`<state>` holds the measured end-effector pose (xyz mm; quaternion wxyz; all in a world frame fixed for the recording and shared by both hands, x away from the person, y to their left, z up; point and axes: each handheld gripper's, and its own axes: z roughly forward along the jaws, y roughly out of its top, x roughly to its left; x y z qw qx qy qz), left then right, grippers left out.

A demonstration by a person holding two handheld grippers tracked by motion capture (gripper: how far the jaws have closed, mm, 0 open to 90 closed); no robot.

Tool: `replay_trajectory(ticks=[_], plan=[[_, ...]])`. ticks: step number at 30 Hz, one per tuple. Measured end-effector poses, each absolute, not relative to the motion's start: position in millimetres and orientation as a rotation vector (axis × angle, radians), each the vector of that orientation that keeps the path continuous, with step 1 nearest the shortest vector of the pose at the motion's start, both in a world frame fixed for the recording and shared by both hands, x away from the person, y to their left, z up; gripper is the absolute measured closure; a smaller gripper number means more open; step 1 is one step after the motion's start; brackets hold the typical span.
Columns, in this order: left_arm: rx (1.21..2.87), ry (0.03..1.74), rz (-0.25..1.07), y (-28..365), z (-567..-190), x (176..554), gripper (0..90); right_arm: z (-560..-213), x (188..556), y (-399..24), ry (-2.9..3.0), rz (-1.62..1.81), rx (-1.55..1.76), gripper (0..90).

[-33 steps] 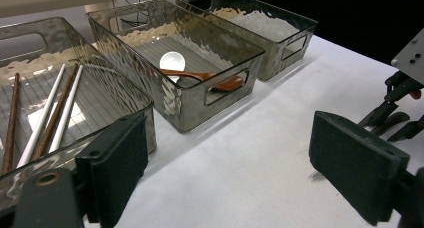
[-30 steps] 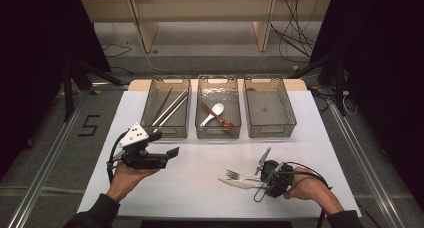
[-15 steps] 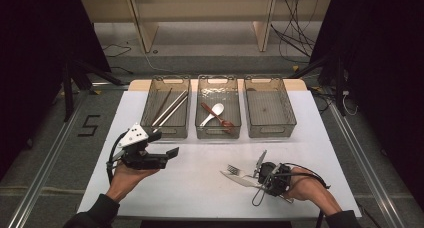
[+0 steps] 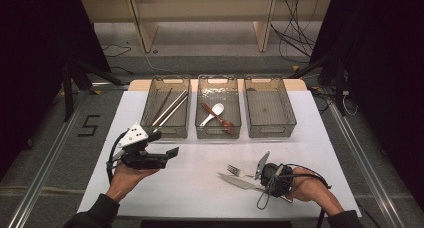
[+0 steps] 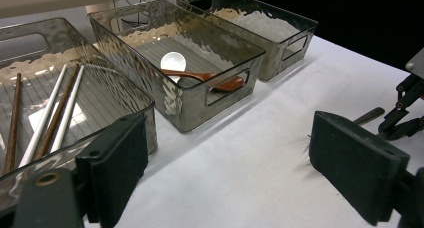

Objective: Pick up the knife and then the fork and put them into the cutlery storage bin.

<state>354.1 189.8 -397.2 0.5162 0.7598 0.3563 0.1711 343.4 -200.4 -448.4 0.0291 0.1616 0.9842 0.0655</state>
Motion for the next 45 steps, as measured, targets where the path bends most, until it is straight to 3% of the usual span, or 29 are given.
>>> replay_trajectory(ticks=[13, 27, 45], plan=[[1.824, 0.856, 0.410, 190, -397, 354, 15.4, -439, 351, -210, 3.049, 0.443, 0.647, 80.6], [1.814, 0.862, 0.410, 190, -397, 354, 15.4, -420, 375, -239, 2.892, 0.983, 0.978, 80.6], [1.805, 0.868, 0.415, 192, -397, 355, 15.4, -390, 436, -271, 2.548, 1.204, 1.267, 80.6]])
